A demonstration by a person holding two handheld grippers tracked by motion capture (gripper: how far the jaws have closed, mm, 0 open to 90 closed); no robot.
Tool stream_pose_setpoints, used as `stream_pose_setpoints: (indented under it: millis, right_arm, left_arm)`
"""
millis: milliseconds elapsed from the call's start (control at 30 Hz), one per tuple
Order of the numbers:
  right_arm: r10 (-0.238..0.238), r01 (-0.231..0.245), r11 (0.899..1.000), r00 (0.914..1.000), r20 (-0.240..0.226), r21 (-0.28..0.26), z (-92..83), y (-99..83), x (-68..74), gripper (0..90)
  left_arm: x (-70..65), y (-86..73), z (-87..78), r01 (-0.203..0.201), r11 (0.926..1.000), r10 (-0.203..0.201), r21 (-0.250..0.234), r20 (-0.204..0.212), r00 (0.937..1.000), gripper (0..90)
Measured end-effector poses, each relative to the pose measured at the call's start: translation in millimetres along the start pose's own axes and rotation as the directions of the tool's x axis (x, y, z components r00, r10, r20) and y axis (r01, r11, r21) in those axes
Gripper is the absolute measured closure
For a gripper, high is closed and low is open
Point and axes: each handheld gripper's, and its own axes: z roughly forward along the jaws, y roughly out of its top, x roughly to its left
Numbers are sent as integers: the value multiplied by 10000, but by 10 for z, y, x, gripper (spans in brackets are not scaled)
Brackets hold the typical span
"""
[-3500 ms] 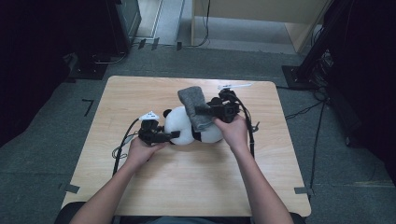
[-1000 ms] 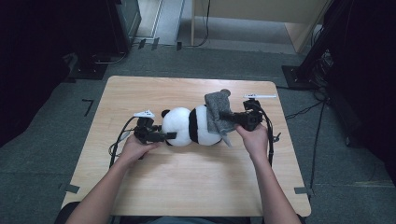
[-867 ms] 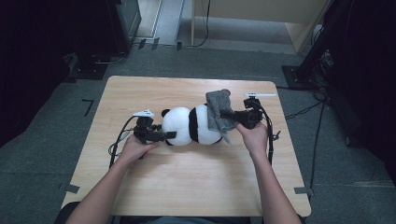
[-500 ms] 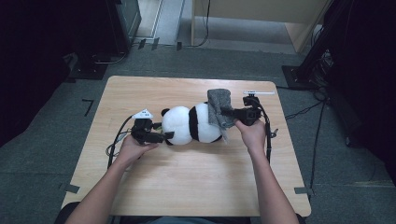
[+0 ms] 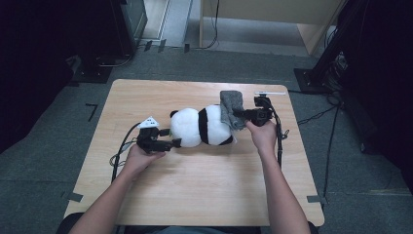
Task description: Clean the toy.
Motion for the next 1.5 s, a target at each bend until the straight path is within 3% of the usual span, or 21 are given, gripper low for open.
stream_pose_setpoints:
  millis: [133,300,400,500,667,833,1033,1200,1367,1500]
  right_arm:
    - [225,-226,9997,9997,-94,-55,16,-8,-23,788]
    - [347,-346,9993,9994,83,-151,43,-7,-58,788]
    - [607,-607,9981,9982,-30,-128,54,-12,-98,789]
    - [512,-512,9987,9986,-106,-38,58,-14,-80,793]
    - [220,-219,9998,9997,-130,44,9,-71,-6,797]
    - [422,-421,9991,9980,-475,36,-52,-136,6,797]
    - [-109,85,9995,9965,-824,-299,-196,-66,209,796]
    - [-689,635,9972,9863,-1498,-406,-204,-19,515,796]
    - [-944,972,9953,9692,-2274,13,3,-24,809,796]
    - [-1021,1175,9920,9616,-2548,461,276,-63,988,795]
  left_arm:
    - [14,-28,102,-104,9999,104,-61,-38,9999,227]
    - [21,-33,193,24,9970,-17,-774,102,9999,188]
    - [-4,-37,232,-297,9974,299,-662,19,9996,158]
    - [-22,-45,250,-625,9971,623,-424,-67,9980,155]
    - [-42,-46,233,-855,9962,851,-175,-240,9961,287]
    - [-59,-65,192,-922,9957,920,-42,-303,9953,448]
    - [-28,-43,137,-771,9967,770,266,38,9970,542]
    - [-14,-10,71,-582,9983,581,52,42,9983,543]
    - [-12,0,57,-472,9989,472,-31,-83,9989,533]
    - [-19,-2,89,-219,9998,219,-23,-176,9996,533]
